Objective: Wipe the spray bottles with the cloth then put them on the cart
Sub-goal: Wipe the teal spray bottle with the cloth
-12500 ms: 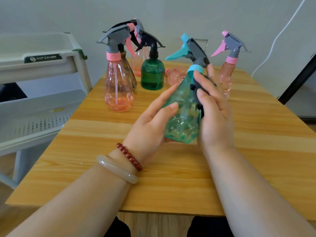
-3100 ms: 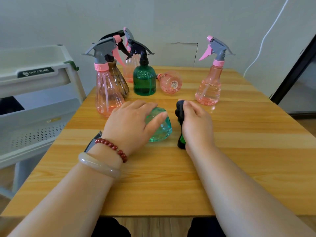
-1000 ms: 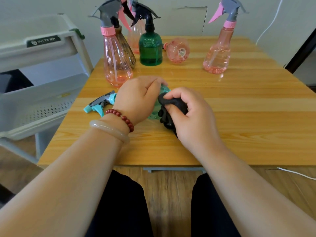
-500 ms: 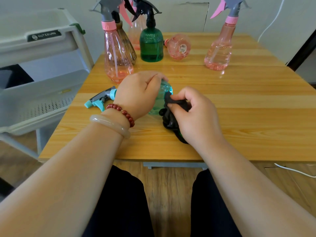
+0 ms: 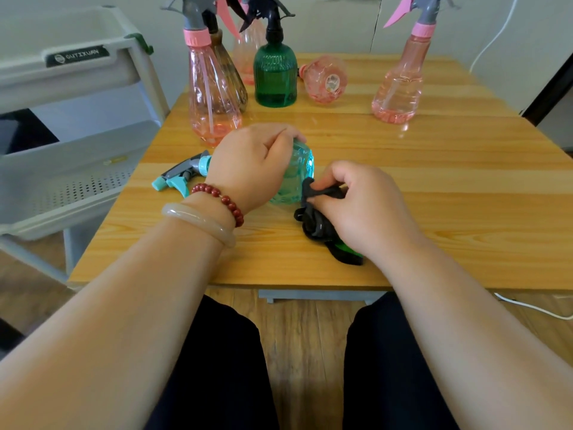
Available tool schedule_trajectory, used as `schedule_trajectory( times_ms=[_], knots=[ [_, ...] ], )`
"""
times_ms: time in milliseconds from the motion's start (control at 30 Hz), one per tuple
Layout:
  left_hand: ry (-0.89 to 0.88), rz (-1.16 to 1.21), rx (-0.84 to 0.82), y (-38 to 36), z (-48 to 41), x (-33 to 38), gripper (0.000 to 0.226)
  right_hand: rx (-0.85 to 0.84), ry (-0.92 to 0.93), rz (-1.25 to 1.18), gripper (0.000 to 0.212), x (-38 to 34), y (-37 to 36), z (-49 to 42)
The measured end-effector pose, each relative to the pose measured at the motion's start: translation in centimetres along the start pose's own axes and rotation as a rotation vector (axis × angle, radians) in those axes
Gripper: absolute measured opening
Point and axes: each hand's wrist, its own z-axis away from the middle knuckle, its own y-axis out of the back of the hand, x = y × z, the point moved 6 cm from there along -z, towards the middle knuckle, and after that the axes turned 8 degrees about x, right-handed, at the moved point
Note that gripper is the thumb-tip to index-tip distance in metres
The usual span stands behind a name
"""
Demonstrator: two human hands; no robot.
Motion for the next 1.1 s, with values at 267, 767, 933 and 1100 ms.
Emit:
schedule_trajectory(
  times_ms=[267, 767, 933, 1100],
  knots=[
    [-0.006, -0.017, 0.001, 0.0, 0.1, 0.0, 0.035, 0.055, -0.028, -0.155, 0.015, 0.0, 0.0, 0.0],
    [-0.014, -0.009, -0.001, -0.2, -0.1, -0.3, 0.034, 0.145, -0.156, -0.192, 0.016, 0.6, -0.2, -1.7],
    [-0.02, 0.0, 0.032, -0.1, 0.0, -0.3, 0.038, 0.26, -0.136, -0.298, 0.02, -0.1, 0.1, -2.6],
    [-0.009, 0.012, 0.022, -0.2, -0.1, -0.3, 0.041, 0.08, -0.232, -0.205, 0.019, 0.5, -0.5, -4.1]
  ],
)
